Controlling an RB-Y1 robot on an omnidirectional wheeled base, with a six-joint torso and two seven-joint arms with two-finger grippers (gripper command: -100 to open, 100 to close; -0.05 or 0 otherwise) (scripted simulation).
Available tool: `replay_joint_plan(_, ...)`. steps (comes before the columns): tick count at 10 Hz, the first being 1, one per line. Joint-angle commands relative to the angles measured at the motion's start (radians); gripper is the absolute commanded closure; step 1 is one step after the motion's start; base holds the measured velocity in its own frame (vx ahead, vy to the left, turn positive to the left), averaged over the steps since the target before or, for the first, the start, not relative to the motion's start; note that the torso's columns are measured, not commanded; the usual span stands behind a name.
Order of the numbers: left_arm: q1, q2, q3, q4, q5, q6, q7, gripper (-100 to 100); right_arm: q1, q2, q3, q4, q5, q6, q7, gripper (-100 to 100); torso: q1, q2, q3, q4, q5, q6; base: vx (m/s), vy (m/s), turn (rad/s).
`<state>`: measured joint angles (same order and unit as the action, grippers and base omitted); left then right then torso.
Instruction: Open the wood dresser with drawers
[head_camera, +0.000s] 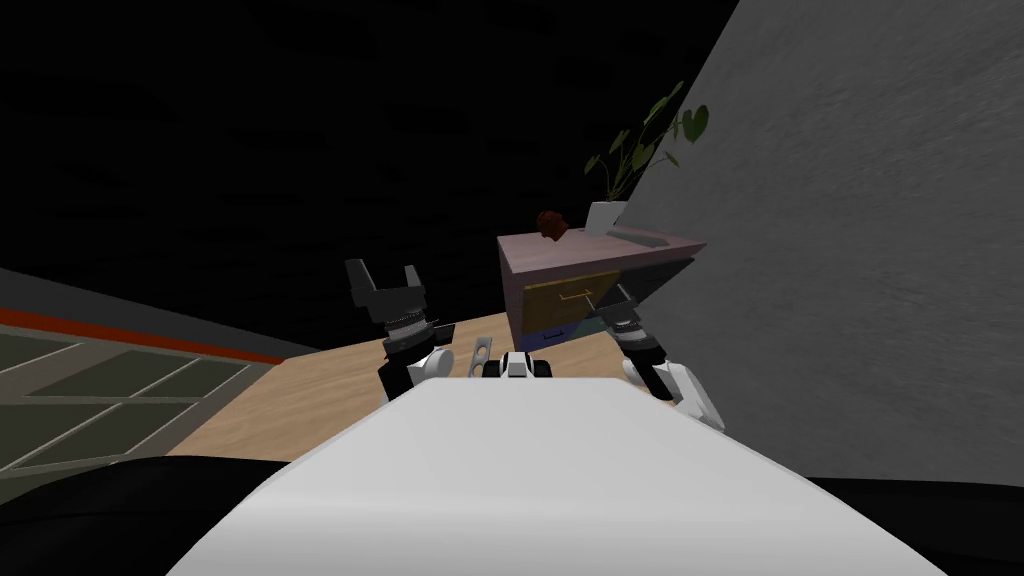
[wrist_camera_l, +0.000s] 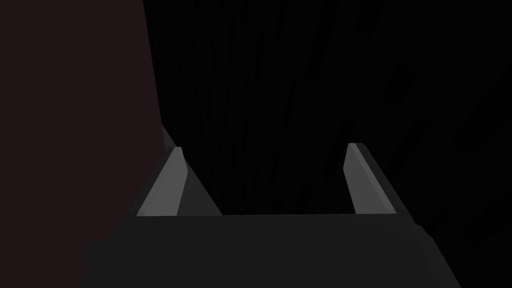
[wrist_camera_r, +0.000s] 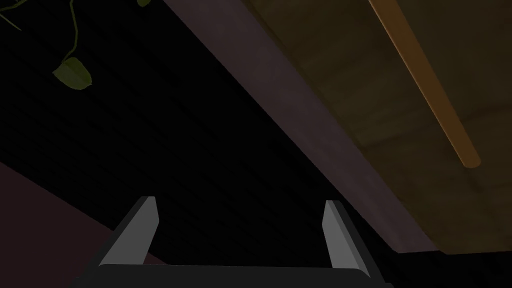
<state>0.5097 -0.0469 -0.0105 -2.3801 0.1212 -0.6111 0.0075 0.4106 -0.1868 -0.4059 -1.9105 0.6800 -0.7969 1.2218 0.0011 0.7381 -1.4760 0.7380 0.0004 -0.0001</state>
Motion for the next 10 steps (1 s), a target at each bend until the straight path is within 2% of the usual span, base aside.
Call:
replay_joint_plan(1, 0.000, 0.000, 0.000, 0.000, 0.000, 0.000, 0.000, 0, -0.008, 0.008, -0.017, 0.031, 0.033, -0.029, 0.072, -100, -0.002, 0.000, 0.000, 0.000, -0.001, 0.000, 0.020, 0.057, -0.049)
replay_joint_plan(2, 0.000, 0.000, 0.000, 0.000, 0.000, 0.000, 0.000, 0, -0.017, 0.015, -0.031, 0.057, 0.060, -0.050, 0.104, -100, -0.003, 0.000, 0.000, 0.000, -0.001, 0.000, 0.003, 0.060, -0.048)
replay_joint_plan(3, 0.000, 0.000, 0.000, 0.000, 0.000, 0.000, 0.000, 0, -0.017, 0.015, -0.031, 0.057, 0.060, -0.050, 0.123, -100, -0.002, 0.001, 0.001, 0.000, -0.001, 0.000, 0.004, 0.050, -0.034)
replay_joint_plan(4, 0.000, 0.000, 0.000, 0.000, 0.000, 0.000, 0.000, 0, -0.027, 0.022, -0.044, 0.083, 0.087, -0.071, 0.160, -100, -0.002, 0.001, 0.000, 0.000, -0.001, 0.000, 0.026, 0.076, -0.050)
replay_joint_plan(5, 0.000, 0.000, 0.000, 0.000, 0.000, 0.000, 0.000, 0, -0.027, 0.022, -0.044, 0.083, 0.087, -0.071, 0.173, -100, 0.000, -0.001, 0.000, 0.000, 0.000, 0.000, 0.042, 0.075, -0.038)
replay_joint_plan(6, 0.000, 0.000, 0.000, 0.000, 0.000, 0.000, 0.000, 0, -0.036, 0.030, -0.056, 0.109, 0.112, -0.091, 0.209, -100, 0.000, -0.002, -0.001, 0.000, 0.000, 0.000, 0.041, 0.066, -0.037)
replay_joint_plan(7, 0.000, 0.000, 0.000, 0.000, 0.000, 0.000, 0.000, 0, -0.036, 0.030, -0.056, 0.109, 0.112, -0.091, 0.221, -100, -0.001, -0.001, -0.001, 0.000, 0.000, 0.000, 0.024, 0.052, -0.045)
replay_joint_plan(10, 0.000, 0.000, 0.000, 0.000, 0.000, 0.000, 0.000, 0, -0.055, 0.047, -0.079, 0.161, 0.159, -0.131, 0.306, -100, -0.002, 0.001, 0.000, 0.000, -0.001, 0.000, 0.016, 0.046, -0.039)
